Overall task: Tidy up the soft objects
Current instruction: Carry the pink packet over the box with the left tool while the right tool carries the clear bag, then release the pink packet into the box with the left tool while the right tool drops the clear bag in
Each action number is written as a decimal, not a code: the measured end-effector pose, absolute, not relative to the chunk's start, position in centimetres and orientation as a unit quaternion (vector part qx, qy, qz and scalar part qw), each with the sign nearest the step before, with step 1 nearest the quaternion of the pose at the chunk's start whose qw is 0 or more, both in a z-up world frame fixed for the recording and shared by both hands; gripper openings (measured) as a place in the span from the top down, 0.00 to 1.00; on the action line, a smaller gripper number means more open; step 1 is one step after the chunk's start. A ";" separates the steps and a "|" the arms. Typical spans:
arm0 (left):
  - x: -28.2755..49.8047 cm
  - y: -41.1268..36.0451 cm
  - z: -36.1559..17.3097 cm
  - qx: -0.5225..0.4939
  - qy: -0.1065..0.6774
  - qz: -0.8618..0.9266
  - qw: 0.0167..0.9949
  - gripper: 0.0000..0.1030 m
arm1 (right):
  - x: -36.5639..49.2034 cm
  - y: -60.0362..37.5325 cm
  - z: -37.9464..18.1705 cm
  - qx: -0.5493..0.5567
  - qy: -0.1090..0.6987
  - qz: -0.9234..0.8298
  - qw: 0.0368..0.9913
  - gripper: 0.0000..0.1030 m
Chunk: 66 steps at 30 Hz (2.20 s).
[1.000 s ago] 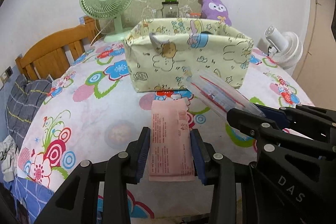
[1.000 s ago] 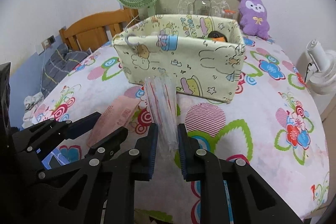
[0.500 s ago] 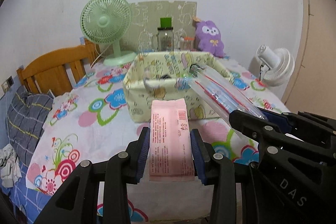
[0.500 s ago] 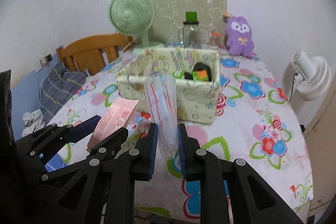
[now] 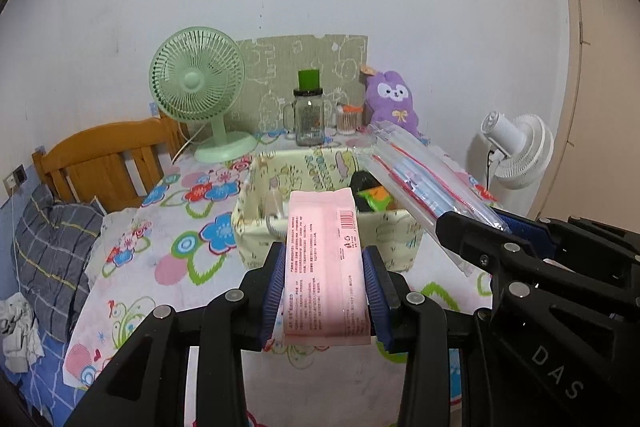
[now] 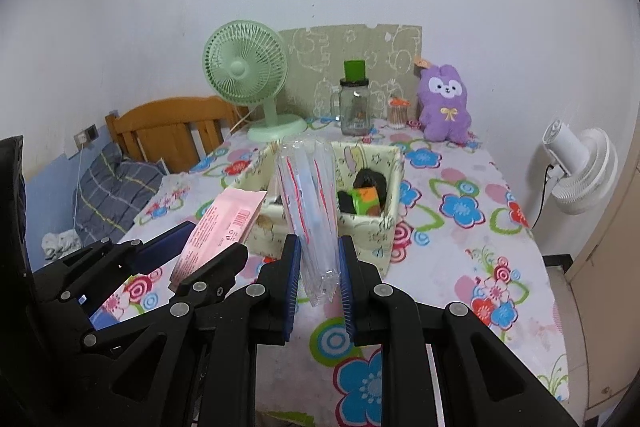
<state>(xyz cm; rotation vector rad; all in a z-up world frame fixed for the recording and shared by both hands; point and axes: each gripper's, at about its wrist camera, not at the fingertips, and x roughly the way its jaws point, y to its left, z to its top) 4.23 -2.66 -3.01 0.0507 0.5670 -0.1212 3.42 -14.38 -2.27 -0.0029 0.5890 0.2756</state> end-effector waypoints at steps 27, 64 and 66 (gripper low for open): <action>10.8 -3.4 -0.7 0.007 0.261 -0.065 0.963 0.62 | 10.1 -15.6 0.7 0.027 0.280 0.135 0.950 0.79; 21.8 -2.1 -5.7 -0.008 0.323 -0.055 0.945 0.54 | 21.3 -14.1 -4.1 0.038 0.343 0.131 0.929 0.79; 22.2 -1.9 -6.3 -0.001 0.329 -0.042 0.943 0.38 | 21.6 -14.0 -4.4 0.034 0.346 0.129 0.929 0.79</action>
